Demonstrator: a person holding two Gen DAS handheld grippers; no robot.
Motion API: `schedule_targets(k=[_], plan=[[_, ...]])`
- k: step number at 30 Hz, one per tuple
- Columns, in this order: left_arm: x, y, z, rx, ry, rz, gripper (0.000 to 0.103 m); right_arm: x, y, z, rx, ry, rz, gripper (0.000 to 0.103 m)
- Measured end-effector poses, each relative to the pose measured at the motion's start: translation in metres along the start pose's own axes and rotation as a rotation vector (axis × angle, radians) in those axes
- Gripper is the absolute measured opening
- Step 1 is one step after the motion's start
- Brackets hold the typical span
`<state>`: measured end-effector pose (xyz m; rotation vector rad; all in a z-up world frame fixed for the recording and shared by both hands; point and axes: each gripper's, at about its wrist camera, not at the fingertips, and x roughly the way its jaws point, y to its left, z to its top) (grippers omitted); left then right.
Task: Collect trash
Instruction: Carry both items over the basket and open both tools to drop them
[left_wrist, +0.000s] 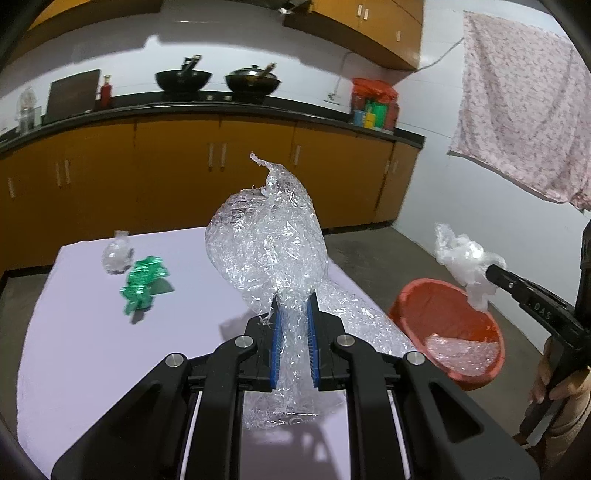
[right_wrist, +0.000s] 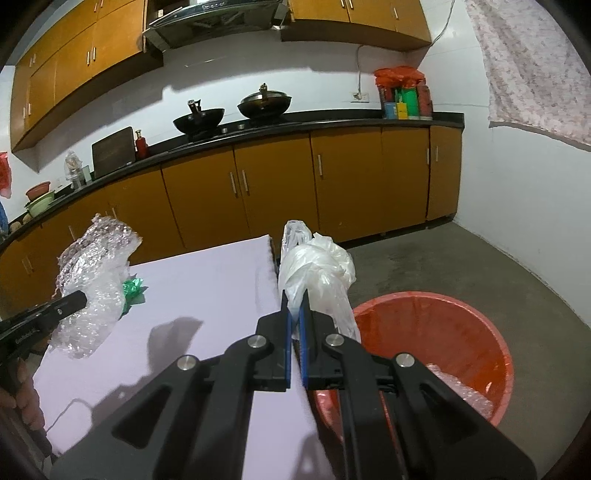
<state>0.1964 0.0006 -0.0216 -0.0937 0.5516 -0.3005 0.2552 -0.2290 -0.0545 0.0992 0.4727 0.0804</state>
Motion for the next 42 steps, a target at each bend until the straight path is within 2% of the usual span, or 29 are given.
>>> schedule_targets(k=[18,42], plan=[[0.043,-0.089,-0.005,0.092,0.074,-0.163,0.013,-0.015,-0.043,-0.005,0.038,-0.012,-0.115,0.005],[0.079,-0.142,-0.013,0.168,0.153,-0.259,0.013,-0.016,-0.086,-0.019,0.106,0.002,-0.207,0.005]])
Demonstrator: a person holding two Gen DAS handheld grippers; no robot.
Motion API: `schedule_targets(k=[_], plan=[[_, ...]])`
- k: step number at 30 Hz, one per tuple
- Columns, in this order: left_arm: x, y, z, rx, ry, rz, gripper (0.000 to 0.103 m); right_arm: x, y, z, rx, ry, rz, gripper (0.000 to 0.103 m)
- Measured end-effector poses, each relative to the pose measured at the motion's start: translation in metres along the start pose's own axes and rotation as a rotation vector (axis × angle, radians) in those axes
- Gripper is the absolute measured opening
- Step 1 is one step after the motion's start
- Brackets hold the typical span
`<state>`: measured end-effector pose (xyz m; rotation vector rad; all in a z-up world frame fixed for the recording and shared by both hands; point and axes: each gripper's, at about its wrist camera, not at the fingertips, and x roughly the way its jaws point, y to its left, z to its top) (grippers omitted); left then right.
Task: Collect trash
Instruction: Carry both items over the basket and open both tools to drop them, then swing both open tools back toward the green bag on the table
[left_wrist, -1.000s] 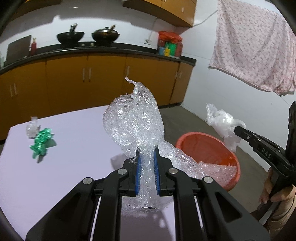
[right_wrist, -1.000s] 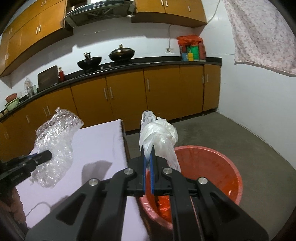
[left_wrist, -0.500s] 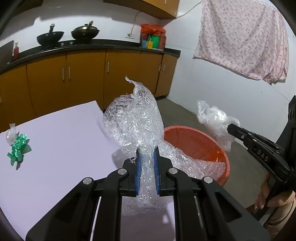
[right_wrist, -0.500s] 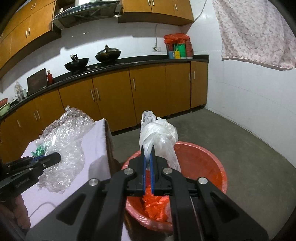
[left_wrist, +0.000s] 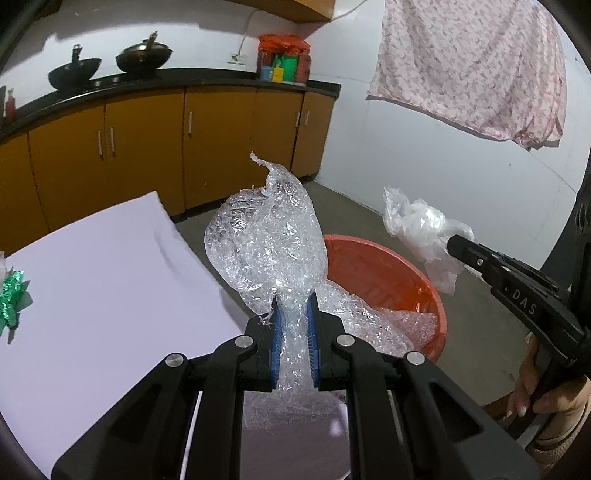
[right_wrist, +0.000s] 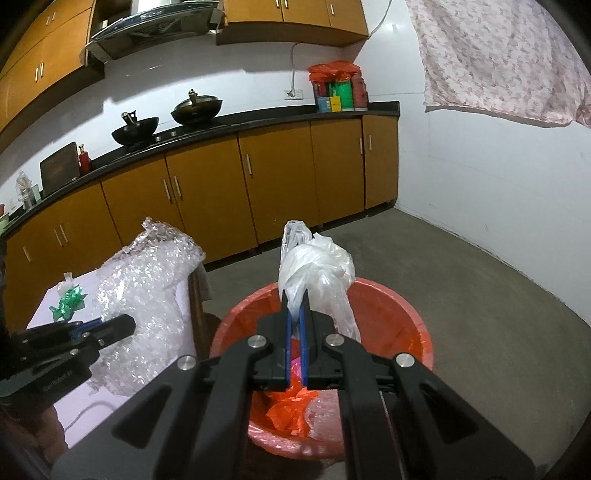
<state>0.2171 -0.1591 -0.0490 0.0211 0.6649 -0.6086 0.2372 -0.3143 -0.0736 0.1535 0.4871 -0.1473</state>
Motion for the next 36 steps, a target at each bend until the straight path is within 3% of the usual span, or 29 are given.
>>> schedule_targets(k=[25,29,32,36], plan=[[0.044,-0.029,0.001,0.055,0.055,-0.085,0.013,0.021,-0.034,0.001,0.101,0.0,-0.032,0.006],[0.055,-0.033,-0.002,0.063,0.075,-0.092,0.013,0.024,-0.041,0.001,0.128,-0.002,-0.02,0.01],[0.063,-0.033,-0.003,0.063,0.098,-0.097,0.02,0.028,-0.045,-0.003,0.146,0.008,-0.011,0.03],[0.064,-0.025,-0.009,0.054,0.108,-0.092,0.041,0.028,-0.049,-0.008,0.153,0.018,-0.019,0.032]])
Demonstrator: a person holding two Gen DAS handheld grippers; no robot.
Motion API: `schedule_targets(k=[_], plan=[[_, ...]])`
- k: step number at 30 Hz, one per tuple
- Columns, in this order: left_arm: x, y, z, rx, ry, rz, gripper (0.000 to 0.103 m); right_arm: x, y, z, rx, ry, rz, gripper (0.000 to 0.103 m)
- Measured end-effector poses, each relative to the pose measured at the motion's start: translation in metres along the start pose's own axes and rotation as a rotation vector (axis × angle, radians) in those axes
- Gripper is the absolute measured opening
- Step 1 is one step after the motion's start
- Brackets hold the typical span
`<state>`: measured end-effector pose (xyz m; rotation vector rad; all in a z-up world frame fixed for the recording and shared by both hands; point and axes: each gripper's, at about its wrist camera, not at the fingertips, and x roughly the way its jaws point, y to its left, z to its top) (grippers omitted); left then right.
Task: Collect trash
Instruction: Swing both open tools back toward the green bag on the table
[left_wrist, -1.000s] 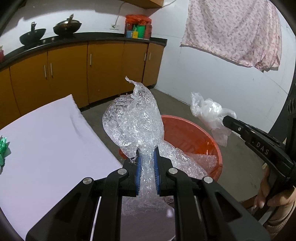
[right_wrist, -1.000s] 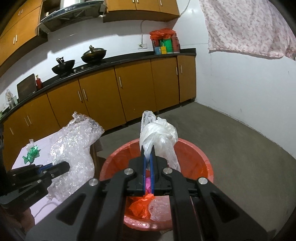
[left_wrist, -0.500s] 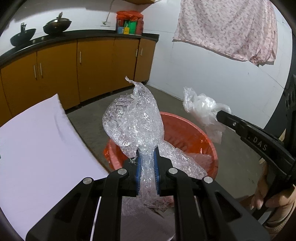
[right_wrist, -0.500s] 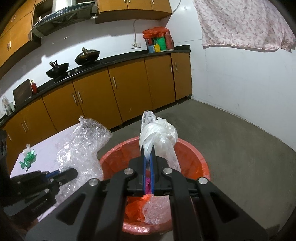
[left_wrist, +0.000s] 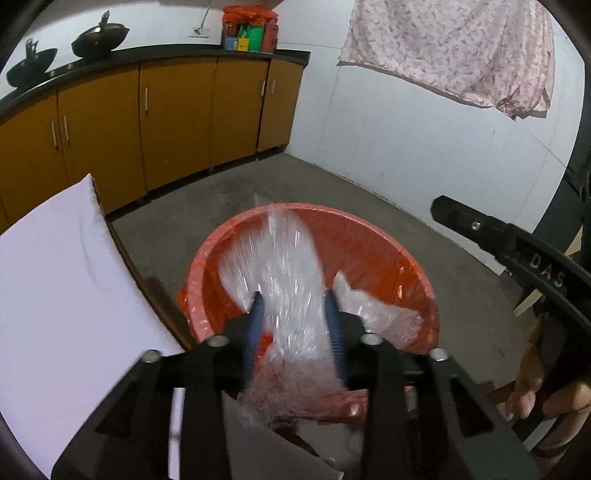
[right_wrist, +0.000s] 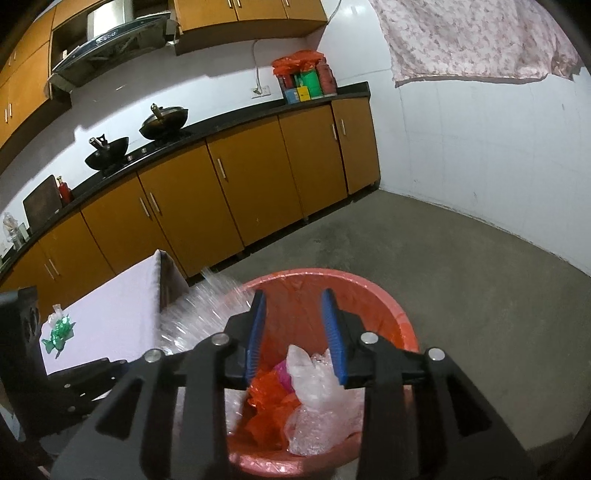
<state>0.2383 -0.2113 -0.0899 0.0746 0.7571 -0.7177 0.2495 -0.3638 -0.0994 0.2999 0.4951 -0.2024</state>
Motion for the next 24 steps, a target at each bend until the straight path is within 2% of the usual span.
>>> schedule_targets(k=[6,10,18,24], plan=[[-0.012,0.023,-0.005,-0.044,-0.007,0.037,0.043,-0.002,0.003,0.001,0.006,-0.005,0.001,0.034],[-0.033,0.052,-0.011,-0.083,-0.038,0.116,0.046,-0.005,0.019,0.003,-0.027,-0.007,0.031,0.034],[-0.098,0.135,-0.031,-0.201,-0.106,0.33,0.047,-0.002,0.087,0.003,-0.111,0.024,0.186,0.037],[-0.169,0.214,-0.063,-0.33,-0.162,0.552,0.05,0.004,0.162,-0.006,-0.186,0.07,0.341,0.037]])
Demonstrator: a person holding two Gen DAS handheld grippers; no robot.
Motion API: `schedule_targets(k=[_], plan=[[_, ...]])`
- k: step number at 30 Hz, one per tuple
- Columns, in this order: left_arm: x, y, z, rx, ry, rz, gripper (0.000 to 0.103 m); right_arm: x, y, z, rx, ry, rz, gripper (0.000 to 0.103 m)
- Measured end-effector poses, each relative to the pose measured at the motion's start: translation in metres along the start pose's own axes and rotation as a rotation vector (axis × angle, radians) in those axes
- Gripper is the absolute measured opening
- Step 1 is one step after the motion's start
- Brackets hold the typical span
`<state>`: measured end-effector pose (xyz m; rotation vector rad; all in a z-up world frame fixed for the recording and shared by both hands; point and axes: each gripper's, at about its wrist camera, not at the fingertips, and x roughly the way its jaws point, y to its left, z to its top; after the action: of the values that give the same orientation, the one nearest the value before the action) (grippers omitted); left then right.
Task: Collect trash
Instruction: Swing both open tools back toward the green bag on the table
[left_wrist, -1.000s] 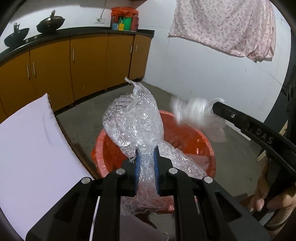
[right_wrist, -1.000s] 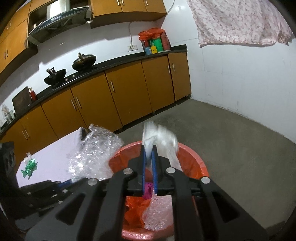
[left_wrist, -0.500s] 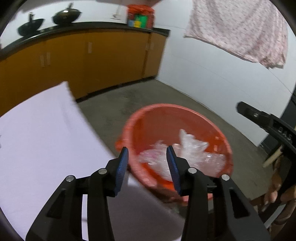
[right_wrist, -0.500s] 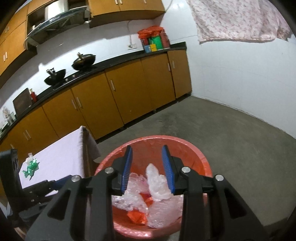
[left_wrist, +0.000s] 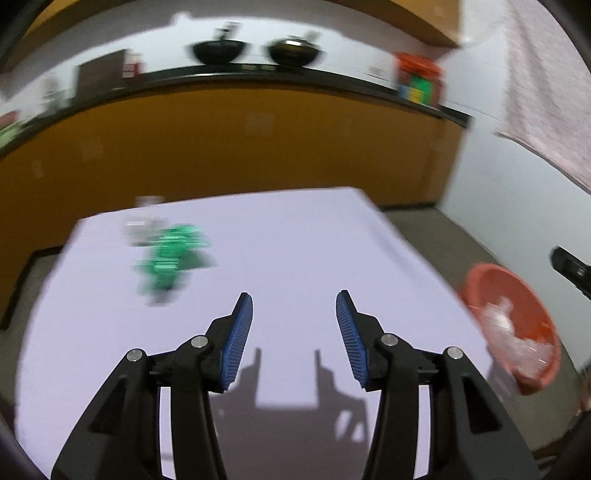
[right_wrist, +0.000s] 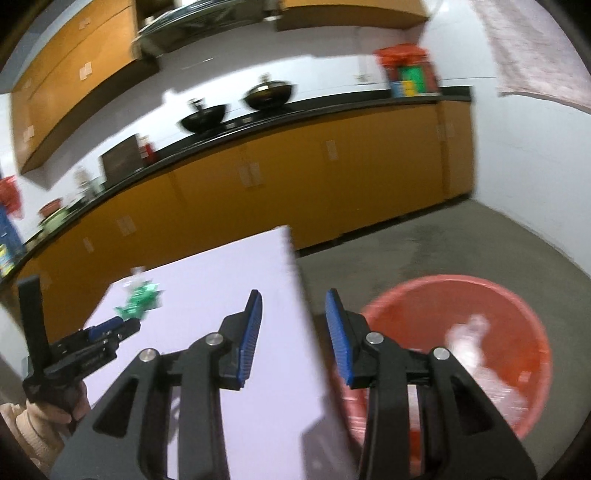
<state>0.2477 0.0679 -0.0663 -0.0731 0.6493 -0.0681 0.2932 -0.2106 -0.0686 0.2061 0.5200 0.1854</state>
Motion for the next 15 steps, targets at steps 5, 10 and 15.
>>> schedule_targets(k=[5,10,15], plan=[[-0.012,0.075,0.003,-0.096,-0.021,0.148,0.051,0.03,0.072,0.0,-0.049,0.05,0.143,0.037],[-0.02,0.124,-0.002,-0.118,-0.046,0.263,0.056,0.064,0.144,-0.011,-0.101,0.125,0.253,0.037],[-0.018,0.164,-0.004,-0.148,-0.054,0.331,0.061,0.095,0.201,-0.026,-0.161,0.192,0.315,0.037]])
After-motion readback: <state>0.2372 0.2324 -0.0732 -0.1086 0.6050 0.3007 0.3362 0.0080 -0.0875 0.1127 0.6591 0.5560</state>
